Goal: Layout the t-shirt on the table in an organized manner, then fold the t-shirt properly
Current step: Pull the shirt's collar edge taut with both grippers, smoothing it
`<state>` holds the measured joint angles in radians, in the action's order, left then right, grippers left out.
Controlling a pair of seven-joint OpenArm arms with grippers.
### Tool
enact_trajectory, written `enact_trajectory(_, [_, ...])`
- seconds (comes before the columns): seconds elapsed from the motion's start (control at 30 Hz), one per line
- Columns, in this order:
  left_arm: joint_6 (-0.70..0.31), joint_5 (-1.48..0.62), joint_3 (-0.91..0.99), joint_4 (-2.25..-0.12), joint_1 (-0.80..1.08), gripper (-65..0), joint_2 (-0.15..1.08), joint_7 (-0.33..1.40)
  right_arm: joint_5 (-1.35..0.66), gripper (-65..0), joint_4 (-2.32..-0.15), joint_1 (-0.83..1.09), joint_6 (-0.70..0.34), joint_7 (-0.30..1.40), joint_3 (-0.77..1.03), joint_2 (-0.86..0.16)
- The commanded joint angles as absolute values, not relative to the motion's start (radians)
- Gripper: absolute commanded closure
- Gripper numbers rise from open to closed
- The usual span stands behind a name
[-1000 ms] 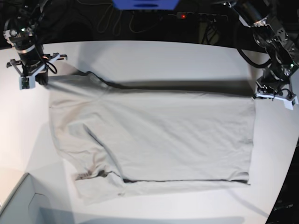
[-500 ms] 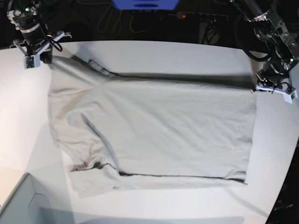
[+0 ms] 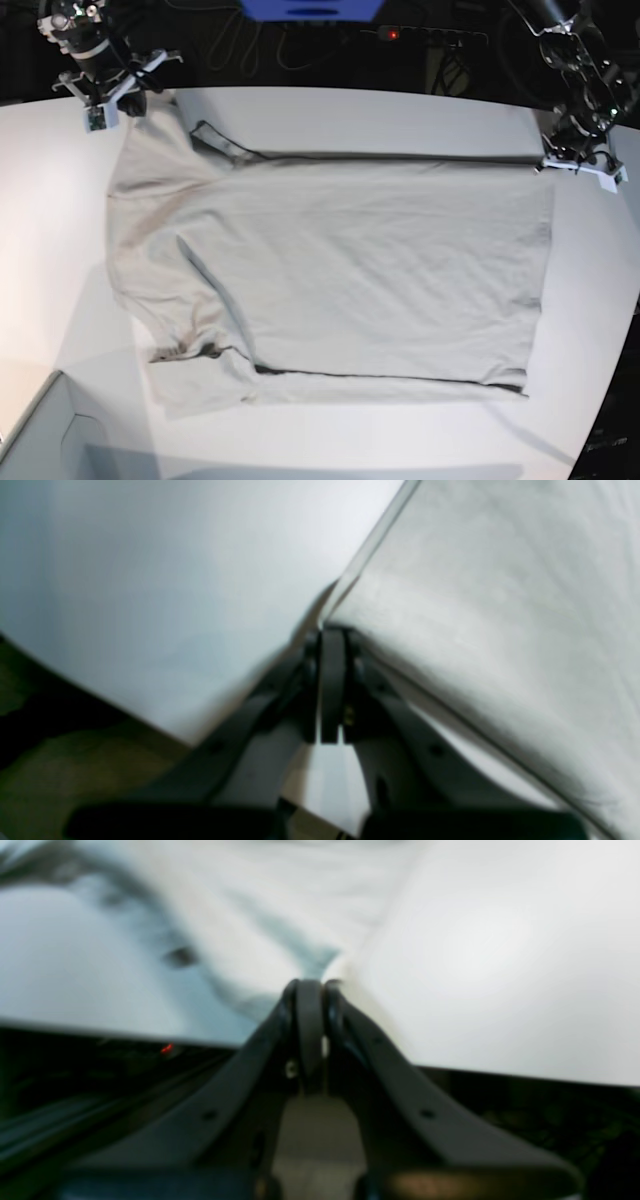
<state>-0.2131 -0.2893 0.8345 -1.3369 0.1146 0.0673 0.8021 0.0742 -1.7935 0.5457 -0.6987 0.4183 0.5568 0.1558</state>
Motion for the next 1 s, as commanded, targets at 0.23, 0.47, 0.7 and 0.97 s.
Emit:
enact_trajectory(0.23, [-0.213,-0.298,0.839,-1.356,0.114,-0.1,0.11,0.783,0.064,0.0,-1.825,0.591,-0.698,0.398,0.555,0.157])
enact_trajectory(0.47, [-0.213,-0.298,0.839,-1.354,0.116,-0.1,0.111,0.783,0.068,0.0,-1.879,0.625,-0.698,0.398,0.559,0.157])
enact_trajectory(0.7, [-0.213,-0.298,0.839,-1.354,0.116,-0.1,0.111,0.783,0.068,0.0,-1.768,0.605,-0.698,0.397,0.559,0.157])
enact_trajectory(0.97, [-0.213,-0.298,0.839,-1.354,0.116,-0.1,0.111,0.783,0.067,0.0,-1.742,0.622,-0.698,0.397,0.559,0.157])
